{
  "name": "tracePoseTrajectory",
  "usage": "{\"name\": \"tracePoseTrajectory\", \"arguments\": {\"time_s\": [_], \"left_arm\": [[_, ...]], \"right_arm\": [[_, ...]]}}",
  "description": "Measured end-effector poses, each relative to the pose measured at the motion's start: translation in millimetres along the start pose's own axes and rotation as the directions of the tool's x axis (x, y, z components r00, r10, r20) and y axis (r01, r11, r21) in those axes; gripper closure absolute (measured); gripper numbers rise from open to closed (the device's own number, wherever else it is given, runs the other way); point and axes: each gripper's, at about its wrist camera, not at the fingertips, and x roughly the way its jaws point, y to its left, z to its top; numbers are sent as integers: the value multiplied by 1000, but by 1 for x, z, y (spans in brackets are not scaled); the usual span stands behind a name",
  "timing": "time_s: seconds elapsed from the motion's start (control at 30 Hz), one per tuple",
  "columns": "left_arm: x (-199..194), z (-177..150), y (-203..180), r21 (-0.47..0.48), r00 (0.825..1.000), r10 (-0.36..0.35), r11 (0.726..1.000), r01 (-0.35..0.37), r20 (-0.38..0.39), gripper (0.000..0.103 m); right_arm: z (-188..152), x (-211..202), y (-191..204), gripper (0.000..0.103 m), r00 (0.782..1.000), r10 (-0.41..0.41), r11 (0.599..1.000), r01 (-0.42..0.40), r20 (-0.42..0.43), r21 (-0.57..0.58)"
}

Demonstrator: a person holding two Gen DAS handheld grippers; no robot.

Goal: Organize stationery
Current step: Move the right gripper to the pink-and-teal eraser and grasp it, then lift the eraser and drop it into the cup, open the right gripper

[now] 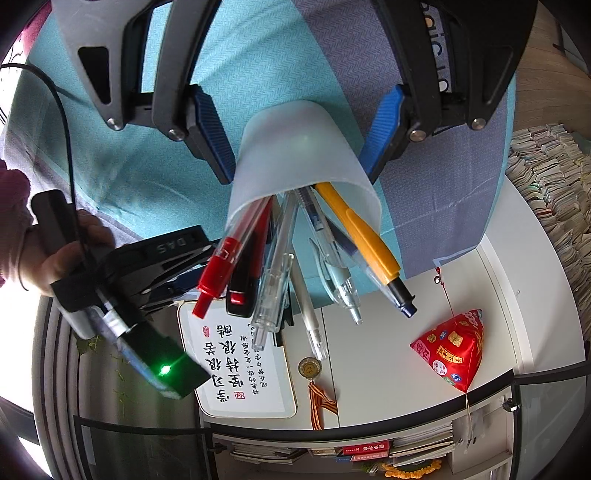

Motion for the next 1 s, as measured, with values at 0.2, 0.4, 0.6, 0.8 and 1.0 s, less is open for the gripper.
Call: {"name": "tracePoseTrajectory", "arguments": {"time_s": [0.2, 0.4, 0.6, 0.8, 1.0], "left_arm": [[0, 0, 0, 0, 1000, 0, 1000, 0, 0, 35], [0, 0, 0, 0, 1000, 0, 1000, 0, 0, 35], [-1, 0, 0, 0, 1000, 0, 1000, 0, 0, 35], [0, 0, 0, 0, 1000, 0, 1000, 0, 0, 34], [-1, 0, 0, -1, 1000, -1, 1000, 1, 0, 34]], "right_arm": [[3, 15, -5, 52, 999, 51, 999, -51, 3, 16], [8, 23, -1, 63, 997, 79, 997, -79, 10, -2], [10, 20, 3, 82, 996, 87, 996, -87, -2, 17], [9, -28, 3, 82, 994, 87, 995, -90, 66, 46], [16, -106, 23, 82, 981, 100, 995, -94, 167, -43]]}}
